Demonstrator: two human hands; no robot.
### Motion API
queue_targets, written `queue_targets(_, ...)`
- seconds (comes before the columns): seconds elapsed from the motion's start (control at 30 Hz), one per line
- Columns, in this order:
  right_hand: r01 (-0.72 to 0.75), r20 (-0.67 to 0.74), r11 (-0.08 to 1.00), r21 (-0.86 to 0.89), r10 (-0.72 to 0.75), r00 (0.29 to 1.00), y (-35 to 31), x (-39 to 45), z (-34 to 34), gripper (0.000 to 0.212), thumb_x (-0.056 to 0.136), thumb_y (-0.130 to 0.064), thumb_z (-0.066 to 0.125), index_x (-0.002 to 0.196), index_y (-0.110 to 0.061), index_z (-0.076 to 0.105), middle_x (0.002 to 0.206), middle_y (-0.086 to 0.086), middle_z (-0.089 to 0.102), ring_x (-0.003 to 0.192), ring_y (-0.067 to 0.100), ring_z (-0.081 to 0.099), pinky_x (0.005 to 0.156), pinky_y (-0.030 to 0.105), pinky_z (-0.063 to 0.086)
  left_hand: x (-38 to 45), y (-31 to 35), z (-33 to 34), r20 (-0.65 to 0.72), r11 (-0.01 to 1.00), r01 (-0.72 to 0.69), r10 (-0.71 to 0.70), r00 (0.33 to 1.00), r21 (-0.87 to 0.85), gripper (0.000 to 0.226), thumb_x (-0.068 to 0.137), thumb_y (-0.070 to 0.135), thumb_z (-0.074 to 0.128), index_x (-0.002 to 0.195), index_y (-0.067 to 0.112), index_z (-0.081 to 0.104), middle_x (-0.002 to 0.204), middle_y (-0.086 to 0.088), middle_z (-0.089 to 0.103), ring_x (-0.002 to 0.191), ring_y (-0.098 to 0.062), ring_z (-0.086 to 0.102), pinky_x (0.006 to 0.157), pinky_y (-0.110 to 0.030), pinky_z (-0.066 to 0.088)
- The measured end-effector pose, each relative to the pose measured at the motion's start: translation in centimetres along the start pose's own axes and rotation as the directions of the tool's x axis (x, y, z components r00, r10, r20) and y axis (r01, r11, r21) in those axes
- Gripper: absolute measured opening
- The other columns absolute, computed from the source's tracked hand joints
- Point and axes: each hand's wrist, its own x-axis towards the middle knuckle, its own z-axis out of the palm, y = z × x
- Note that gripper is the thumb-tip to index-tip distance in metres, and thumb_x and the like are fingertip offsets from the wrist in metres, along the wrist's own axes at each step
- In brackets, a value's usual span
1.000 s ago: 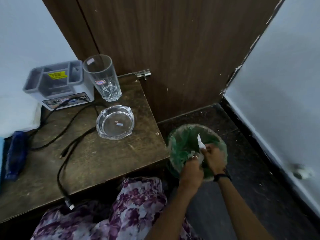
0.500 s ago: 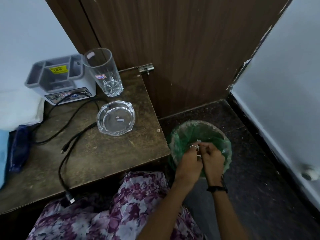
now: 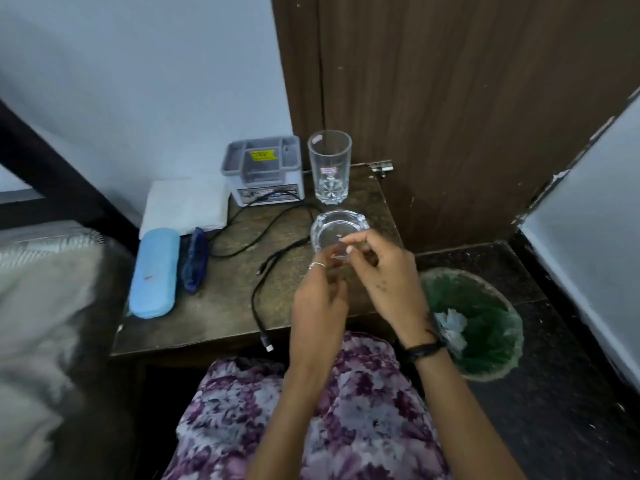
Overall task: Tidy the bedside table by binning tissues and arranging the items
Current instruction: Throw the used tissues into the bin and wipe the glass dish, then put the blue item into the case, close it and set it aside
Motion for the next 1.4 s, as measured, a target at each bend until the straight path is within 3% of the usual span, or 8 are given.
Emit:
queue_targets(0.23,0.135,0.234,0.988,-0.079,-0.113,0.966,-3.5,1.0,7.8,0.025,0.086,-0.015,0.059,0.110,-0.019,0.062,0.098,-0.002,0.068,0.084,0.017,0.064,0.073,0.033,0.051,0.9,-4.4,-7.1,-0.100,0.939,0.037,-0.003,0.995,0.341,0.041,0.091,0.010,0.050,0.131,0.017,0.046,0.130,-0.003,0.056,0.125,-0.018,0.047,0.100,-0.032,0.042)
queue_targets(0.33,0.206,0.367,0.976,-0.065,-0.169,0.915,-4.9,1.2,11.2,0.027,0.087,-0.009,0.059,0.113,-0.010,0.061,0.102,0.007,0.067,0.089,0.021,0.062,0.068,0.007,0.038,1.5,-6.4,-10.3,-0.245,0.853,0.077,0.061,0.968,0.516,0.042,0.089,0.006,0.054,0.130,0.003,0.047,0.138,-0.016,0.048,0.139,-0.030,0.029,0.114,-0.039,0.028)
queue_targets(0.5,0.296,0.454,0.952,-0.079,-0.229,0.861,-5.6,2.1,14.8,0.024,0.090,-0.014,0.055,0.113,-0.014,0.061,0.103,0.003,0.068,0.093,0.017,0.062,0.063,0.017,0.036,2.3,-10.4,-14.3,-0.417,0.715,0.321,-0.046,0.908,0.621,0.048,0.090,0.009,0.049,0.137,0.002,0.039,0.149,-0.019,0.034,0.144,-0.033,0.016,0.120,-0.042,0.011)
queue_targets(0.67,0.373,0.460,0.922,-0.104,-0.288,0.840,-5.5,3.9,16.7,0.023,0.089,-0.019,0.054,0.110,-0.021,0.062,0.098,-0.005,0.070,0.086,0.013,0.065,0.068,0.030,0.054,2.3,-12.9,-15.5,-0.475,0.747,0.392,-0.116,0.872,0.537,0.058,0.087,0.015,0.058,0.140,0.011,0.036,0.149,-0.022,0.031,0.139,-0.037,0.026,0.114,-0.048,0.026)
queue_targets(0.77,0.480,0.481,0.865,-0.144,-0.363,0.798,-5.9,5.3,17.9,0.022,0.087,-0.020,0.056,0.108,-0.023,0.063,0.097,-0.007,0.069,0.085,0.010,0.062,0.064,0.024,0.050,2.4,-14.0,-15.9,-0.490,0.811,0.362,-0.109,0.865,0.458,0.059,0.085,0.017,0.061,0.139,0.020,0.036,0.145,-0.018,0.034,0.131,-0.034,0.036,0.103,-0.044,0.039)
queue_targets(1.03,0.778,0.661,0.597,-0.197,-0.505,0.555,-8.8,8.5,19.4,0.034,0.087,-0.022,0.058,0.121,-0.020,0.055,0.117,0.000,0.062,0.101,0.019,0.050,0.074,0.028,0.038,2.4,-15.3,-19.8,-0.453,0.946,0.144,0.003,0.892,0.290,0.055,0.071,0.003,0.069,0.121,0.020,0.054,0.125,-0.005,0.049,0.102,0.005,0.043,0.080,0.007,0.028)
queue_targets(1.23,0.874,0.686,0.467,-0.130,-0.594,0.420,-10.9,8.5,17.1,0.045,0.081,-0.026,0.065,0.125,-0.020,0.054,0.131,-0.002,0.057,0.114,0.021,0.048,0.085,0.031,0.036,1.2,-13.5,-23.6,-0.278,0.991,-0.055,0.087,0.957,0.120,0.051,0.069,0.011,0.068,0.115,0.030,0.057,0.122,0.000,0.058,0.109,-0.004,0.054,0.086,-0.013,0.042)
queue_targets(1.4,0.875,0.649,0.461,-0.149,-0.622,0.439,-10.3,6.9,12.3,0.055,0.076,-0.038,0.068,0.126,-0.020,0.055,0.122,-0.002,0.062,0.110,0.022,0.053,0.091,0.037,0.040,1.6,-10.1,-22.2,-0.068,0.983,-0.176,0.172,0.983,-0.047,0.049,0.067,0.010,0.073,0.110,0.032,0.060,0.120,0.003,0.060,0.116,-0.009,0.054,0.095,-0.024,0.043)
